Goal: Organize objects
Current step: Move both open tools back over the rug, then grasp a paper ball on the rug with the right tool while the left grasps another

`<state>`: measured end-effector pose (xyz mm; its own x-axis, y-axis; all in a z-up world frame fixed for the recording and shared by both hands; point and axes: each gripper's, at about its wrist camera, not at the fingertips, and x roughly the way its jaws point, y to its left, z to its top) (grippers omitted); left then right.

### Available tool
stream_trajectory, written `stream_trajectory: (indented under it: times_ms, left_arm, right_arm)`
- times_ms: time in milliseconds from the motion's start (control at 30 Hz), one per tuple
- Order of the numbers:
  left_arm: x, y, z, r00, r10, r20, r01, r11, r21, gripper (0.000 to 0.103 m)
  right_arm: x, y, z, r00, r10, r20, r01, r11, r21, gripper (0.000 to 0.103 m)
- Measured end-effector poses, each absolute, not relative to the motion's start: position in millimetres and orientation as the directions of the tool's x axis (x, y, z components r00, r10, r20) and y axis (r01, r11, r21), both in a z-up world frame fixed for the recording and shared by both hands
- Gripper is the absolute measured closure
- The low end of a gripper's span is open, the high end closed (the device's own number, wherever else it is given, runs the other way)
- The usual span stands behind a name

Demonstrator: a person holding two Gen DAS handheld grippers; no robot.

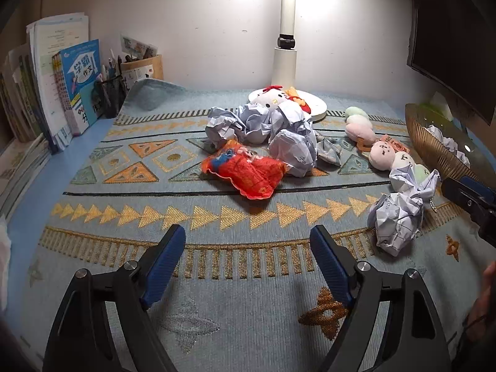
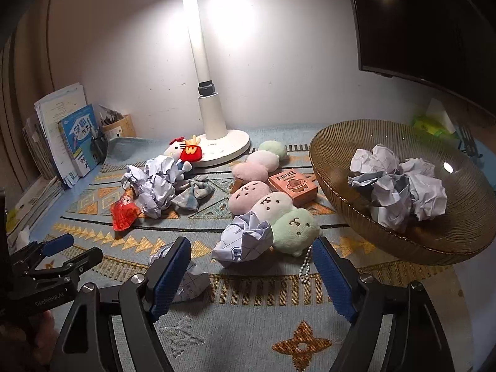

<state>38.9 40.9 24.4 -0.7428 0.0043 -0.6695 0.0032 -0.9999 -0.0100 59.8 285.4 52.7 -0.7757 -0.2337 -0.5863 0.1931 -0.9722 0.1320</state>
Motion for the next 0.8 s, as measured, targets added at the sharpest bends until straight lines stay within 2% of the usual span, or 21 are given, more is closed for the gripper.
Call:
stream_trajectory:
  times_ms: [100,233,333,433,567,633,700,733,767,800]
  left_arm:
    - [39.6,51.9,25.7,-0.737,0.049,-0.674,-0.07,-0.998,0.004,0.022]
    - [34.3,82.3,30.8,-0.681,0.213,-0.701,-0.233,-0.97,-0.069,0.022]
    - [26.9,113.3,25.1,-0.58,0.336,-0.742,-0.362,-0.922,-0.134,0.021]
    - [23.5,139.3,17.3,-0.564,0.322,-0.76,-0.403,-0.911,-0.087,0.021]
    - [16.1,154.9,13.8,-0.566,0.297,-0.769,-0.412,-0.91,-0.049,0.022]
    - [11.5,154.9,13.8,-0.562,0.314,-0.765,-0.413,-0.908,-0.069,0.025]
    - [7.3,153.1,12.8,-0.548,0.335,-0.766,-0.415,-0.905,-0.099,0.038]
    - [5.4,150.8,11.5,-0.538,0.347,-0.769,-0.412,-0.903,-0.119,0.05]
    - [3.7,147.4,10.5,-0.531,0.355,-0.769,-0.404,-0.904,-0.139,0.051]
    - [3.2,143.6,10.9,-0.531,0.364,-0.765,-0.395,-0.905,-0.157,0.052]
  right_arm:
    - [52.0,293.3,49.2,-0.745,-0.276,-0.607,0.195,-0.961,0.198,0.04]
    - [41.5,291.1,41.9,-0.681,-0.333,-0.652,0.233,-0.943,0.238,0.04]
    - [31.7,285.7,36.4,-0.655,-0.304,-0.691,0.208,-0.953,0.222,0.04]
    - [20.1,283.4,27.5,-0.608,-0.288,-0.74,0.187,-0.958,0.219,0.04]
    - [15.6,281.8,27.5,-0.61,-0.332,-0.72,0.192,-0.943,0.273,0.04]
    - [13.0,276.4,24.2,-0.604,-0.316,-0.732,0.189,-0.949,0.254,0.056]
    - [15.3,271.2,25.8,-0.609,-0.318,-0.727,0.212,-0.948,0.236,0.069]
    - [18.4,269.4,28.0,-0.623,-0.311,-0.718,0.22,-0.95,0.221,0.072]
    - [20.7,268.0,28.9,-0.627,-0.309,-0.715,0.226,-0.951,0.212,0.082]
    - [22.2,267.6,29.2,-0.626,-0.311,-0.715,0.23,-0.95,0.212,0.084]
